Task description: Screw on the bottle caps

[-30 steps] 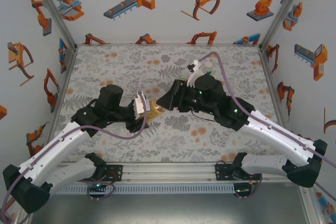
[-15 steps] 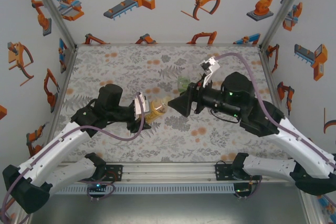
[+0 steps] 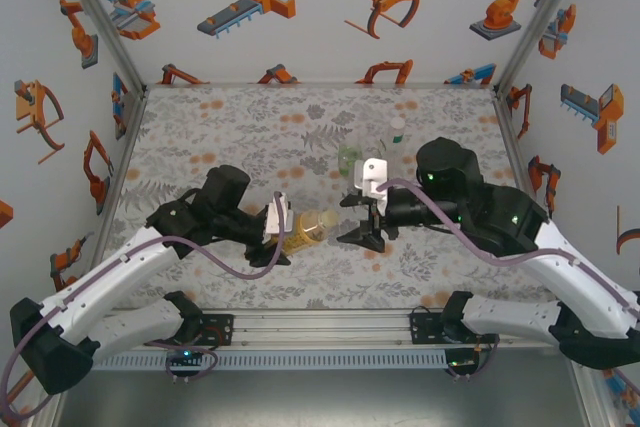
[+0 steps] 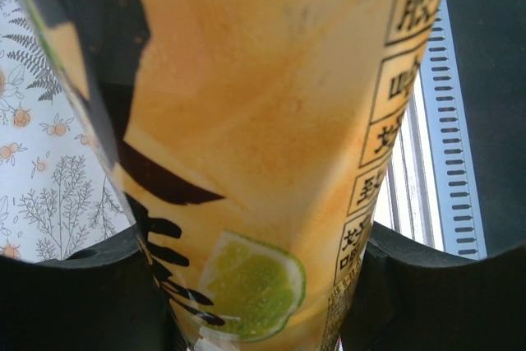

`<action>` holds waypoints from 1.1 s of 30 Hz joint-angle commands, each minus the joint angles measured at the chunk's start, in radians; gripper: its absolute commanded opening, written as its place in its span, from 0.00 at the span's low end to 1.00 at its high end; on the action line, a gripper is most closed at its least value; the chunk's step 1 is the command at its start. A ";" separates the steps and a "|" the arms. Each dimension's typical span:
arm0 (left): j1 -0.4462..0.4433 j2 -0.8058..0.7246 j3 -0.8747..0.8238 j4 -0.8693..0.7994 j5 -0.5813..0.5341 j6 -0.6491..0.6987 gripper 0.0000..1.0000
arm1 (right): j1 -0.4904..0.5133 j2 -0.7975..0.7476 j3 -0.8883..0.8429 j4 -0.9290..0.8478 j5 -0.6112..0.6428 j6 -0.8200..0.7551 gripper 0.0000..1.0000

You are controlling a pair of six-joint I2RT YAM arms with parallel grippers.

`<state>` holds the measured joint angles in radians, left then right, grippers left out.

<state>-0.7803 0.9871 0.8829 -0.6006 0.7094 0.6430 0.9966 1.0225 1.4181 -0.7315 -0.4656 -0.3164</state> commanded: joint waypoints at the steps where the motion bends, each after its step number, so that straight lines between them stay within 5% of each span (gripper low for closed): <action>1: -0.009 0.006 0.034 -0.032 0.044 0.034 0.00 | 0.006 0.012 0.006 -0.021 -0.043 -0.105 0.57; 17: -0.014 0.002 0.039 -0.038 0.057 0.034 0.00 | 0.006 0.057 -0.028 0.057 -0.058 -0.091 0.46; 28: -0.016 -0.006 0.041 -0.038 0.052 0.037 0.00 | 0.007 0.060 -0.039 0.070 -0.048 -0.060 0.24; 33: -0.017 -0.026 0.029 -0.006 -0.014 0.013 0.00 | 0.006 0.064 -0.067 0.129 0.001 0.128 0.13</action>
<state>-0.7914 0.9840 0.8902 -0.6292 0.7109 0.6613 0.9966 1.0824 1.3781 -0.6697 -0.4942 -0.3199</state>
